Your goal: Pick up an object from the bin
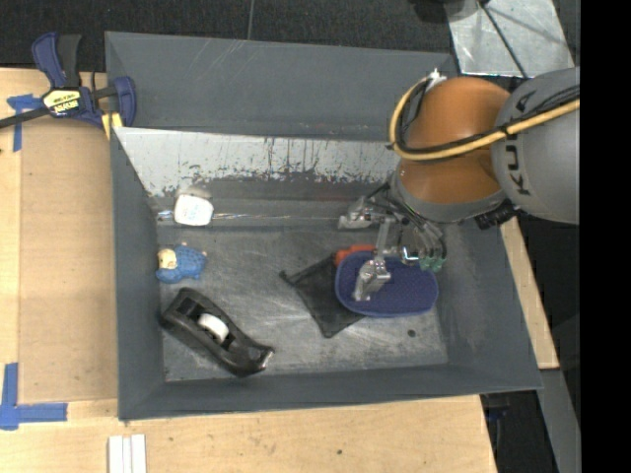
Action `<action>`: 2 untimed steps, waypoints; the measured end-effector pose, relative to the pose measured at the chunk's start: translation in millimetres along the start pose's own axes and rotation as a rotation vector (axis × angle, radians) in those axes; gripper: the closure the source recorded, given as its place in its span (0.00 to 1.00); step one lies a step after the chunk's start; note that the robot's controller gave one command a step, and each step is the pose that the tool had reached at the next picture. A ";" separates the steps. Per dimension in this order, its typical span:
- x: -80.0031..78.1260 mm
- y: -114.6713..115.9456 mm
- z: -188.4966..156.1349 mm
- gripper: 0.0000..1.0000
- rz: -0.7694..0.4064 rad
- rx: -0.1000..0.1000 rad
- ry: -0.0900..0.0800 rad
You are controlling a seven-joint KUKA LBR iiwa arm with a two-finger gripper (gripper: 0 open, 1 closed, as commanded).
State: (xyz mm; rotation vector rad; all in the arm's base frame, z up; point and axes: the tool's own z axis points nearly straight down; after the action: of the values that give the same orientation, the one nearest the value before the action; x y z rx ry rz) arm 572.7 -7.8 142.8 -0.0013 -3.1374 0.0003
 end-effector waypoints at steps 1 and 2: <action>-0.8 26.7 67.2 0.00 0.206 -0.003 -0.009; -2.4 26.5 64.7 0.00 0.204 -0.002 -0.010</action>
Offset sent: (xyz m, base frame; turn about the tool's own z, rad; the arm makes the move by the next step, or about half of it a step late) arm -0.0025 0.0260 -0.0728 0.2070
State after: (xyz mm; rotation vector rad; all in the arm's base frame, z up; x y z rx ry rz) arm 574.9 18.6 78.1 -0.3215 -3.1309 -0.0020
